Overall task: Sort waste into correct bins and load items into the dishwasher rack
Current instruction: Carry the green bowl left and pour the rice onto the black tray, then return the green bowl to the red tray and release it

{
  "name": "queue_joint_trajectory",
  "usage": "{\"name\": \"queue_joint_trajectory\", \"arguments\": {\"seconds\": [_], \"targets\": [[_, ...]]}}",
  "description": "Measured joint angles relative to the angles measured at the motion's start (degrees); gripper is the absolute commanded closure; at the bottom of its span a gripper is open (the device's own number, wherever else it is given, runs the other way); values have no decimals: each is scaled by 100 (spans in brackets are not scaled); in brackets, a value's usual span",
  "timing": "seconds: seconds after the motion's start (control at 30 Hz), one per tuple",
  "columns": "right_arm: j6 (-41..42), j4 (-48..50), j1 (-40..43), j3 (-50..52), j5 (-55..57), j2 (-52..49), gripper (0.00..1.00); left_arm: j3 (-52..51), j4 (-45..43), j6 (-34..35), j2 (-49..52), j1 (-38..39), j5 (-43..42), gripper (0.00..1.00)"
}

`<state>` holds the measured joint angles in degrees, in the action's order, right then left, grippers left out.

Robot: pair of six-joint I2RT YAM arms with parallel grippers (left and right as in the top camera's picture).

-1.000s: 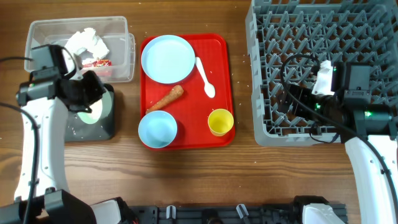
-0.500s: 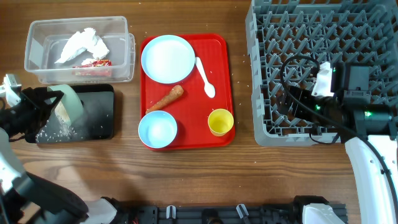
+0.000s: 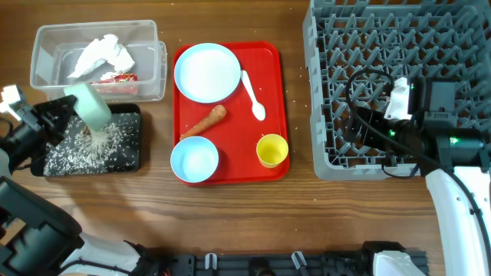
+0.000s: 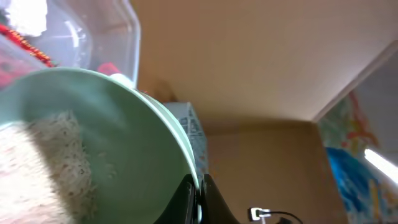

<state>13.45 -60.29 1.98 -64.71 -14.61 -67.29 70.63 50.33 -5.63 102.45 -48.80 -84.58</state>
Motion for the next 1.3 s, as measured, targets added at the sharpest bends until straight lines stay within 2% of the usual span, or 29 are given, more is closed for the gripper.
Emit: {"name": "queue_joint_trajectory", "arguments": {"seconds": [0.57,0.87,1.3], "targets": [[0,-57,0,0,2,0,0,0,127,302,0,-127,-385,96],[0,-90,0,0,0,0,0,0,249,1064,0,-127,-385,96],[0,-94,0,0,0,0,0,0,505,1200,0,-127,-385,96]]}}
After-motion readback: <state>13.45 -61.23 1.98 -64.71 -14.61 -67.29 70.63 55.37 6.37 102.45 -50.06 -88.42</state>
